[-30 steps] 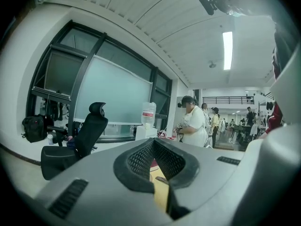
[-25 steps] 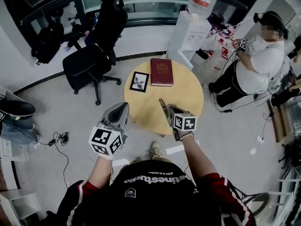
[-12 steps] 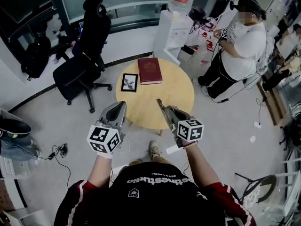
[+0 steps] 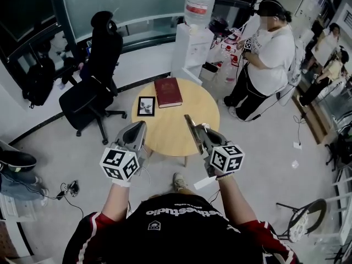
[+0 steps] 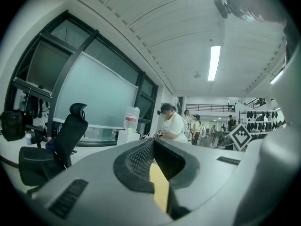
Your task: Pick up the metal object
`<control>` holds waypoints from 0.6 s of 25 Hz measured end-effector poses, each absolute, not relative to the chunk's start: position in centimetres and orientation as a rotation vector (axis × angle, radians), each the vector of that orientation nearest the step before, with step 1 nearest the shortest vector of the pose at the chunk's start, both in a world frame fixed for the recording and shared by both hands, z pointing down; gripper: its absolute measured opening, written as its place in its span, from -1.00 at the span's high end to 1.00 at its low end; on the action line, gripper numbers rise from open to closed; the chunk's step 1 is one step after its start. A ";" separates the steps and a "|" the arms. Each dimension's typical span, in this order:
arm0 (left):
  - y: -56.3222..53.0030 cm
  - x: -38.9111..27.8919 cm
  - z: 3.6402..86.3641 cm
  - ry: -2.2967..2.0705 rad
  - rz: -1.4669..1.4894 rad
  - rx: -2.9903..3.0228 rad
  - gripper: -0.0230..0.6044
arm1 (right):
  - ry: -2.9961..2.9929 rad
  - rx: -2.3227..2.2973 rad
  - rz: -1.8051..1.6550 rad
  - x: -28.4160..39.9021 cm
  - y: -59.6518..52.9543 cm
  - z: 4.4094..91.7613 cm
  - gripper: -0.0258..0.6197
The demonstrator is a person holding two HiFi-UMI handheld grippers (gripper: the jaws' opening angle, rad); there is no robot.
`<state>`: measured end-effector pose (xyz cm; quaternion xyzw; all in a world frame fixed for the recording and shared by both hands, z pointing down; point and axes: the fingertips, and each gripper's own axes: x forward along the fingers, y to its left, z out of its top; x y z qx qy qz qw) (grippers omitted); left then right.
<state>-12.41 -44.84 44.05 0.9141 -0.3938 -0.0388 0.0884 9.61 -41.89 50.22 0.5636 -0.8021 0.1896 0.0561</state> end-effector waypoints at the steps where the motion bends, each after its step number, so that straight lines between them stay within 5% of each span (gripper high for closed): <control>1: -44.7 -12.3 43.7 -1.158 -0.127 2.721 0.87 | -2.442 1.718 0.545 9.5 -41.7 49.5 0.78; 15: -43.4 -12.7 40.4 -1.157 -0.142 2.820 0.87 | -2.569 1.781 0.307 6.8 -39.8 41.3 0.78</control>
